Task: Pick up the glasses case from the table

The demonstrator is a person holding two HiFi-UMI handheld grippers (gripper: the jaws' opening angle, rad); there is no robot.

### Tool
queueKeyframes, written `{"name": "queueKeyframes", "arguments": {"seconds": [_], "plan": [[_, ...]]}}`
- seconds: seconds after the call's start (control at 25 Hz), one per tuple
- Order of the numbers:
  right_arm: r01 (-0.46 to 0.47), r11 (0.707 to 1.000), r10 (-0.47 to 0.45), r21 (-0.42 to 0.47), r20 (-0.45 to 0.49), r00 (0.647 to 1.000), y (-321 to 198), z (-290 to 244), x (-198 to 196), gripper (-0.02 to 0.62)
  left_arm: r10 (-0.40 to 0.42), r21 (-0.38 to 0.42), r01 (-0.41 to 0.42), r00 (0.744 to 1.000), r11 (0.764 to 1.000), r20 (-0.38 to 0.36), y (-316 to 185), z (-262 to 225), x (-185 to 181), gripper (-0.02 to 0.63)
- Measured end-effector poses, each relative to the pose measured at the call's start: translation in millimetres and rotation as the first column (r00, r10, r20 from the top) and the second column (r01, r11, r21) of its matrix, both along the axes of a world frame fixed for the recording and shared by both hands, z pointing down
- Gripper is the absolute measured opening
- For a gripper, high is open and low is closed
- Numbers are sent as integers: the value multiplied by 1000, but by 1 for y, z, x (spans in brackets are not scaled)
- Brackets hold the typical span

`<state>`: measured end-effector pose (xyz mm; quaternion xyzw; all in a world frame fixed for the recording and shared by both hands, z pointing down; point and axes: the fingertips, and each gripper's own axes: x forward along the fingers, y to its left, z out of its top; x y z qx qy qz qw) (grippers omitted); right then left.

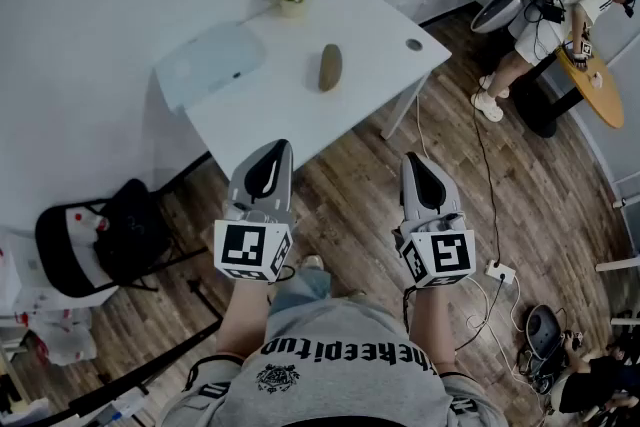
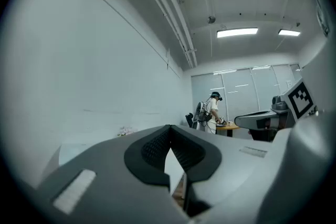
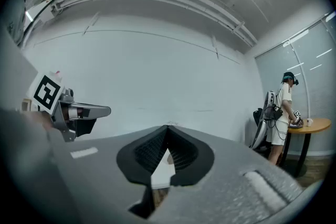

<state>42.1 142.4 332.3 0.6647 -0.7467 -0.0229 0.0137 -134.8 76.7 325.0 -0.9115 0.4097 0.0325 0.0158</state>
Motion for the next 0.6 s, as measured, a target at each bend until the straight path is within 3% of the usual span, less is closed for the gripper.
{"name": "queueKeyframes", "arguments": {"seconds": [0.6], "plan": [[-5, 1000, 5, 5, -6, 1000, -19, -3, -8, 2, 15, 12, -14, 1000, 1000, -4, -19, -5, -3, 17]]}}
